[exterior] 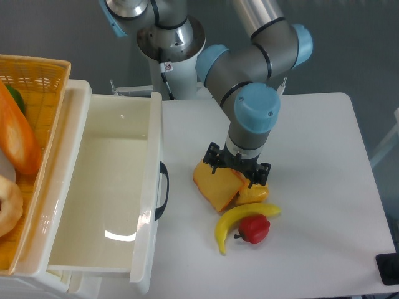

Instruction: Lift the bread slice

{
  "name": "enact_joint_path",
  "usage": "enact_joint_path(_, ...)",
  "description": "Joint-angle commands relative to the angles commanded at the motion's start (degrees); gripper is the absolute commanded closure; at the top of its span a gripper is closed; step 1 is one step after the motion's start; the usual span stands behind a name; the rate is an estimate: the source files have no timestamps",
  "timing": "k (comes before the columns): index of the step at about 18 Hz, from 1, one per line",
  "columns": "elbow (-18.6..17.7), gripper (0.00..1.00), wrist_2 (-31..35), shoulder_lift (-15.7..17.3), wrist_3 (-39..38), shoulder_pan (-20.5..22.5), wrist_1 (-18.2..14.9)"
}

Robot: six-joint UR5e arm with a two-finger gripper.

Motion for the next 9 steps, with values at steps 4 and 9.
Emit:
enact_joint_path(4,-0.2,0.00,0.3,-0.7,0.3,0.1,0.1)
enact_joint_path(9,-3.2,0.00,0.6,1.1,0.0,3.4,-0.8)
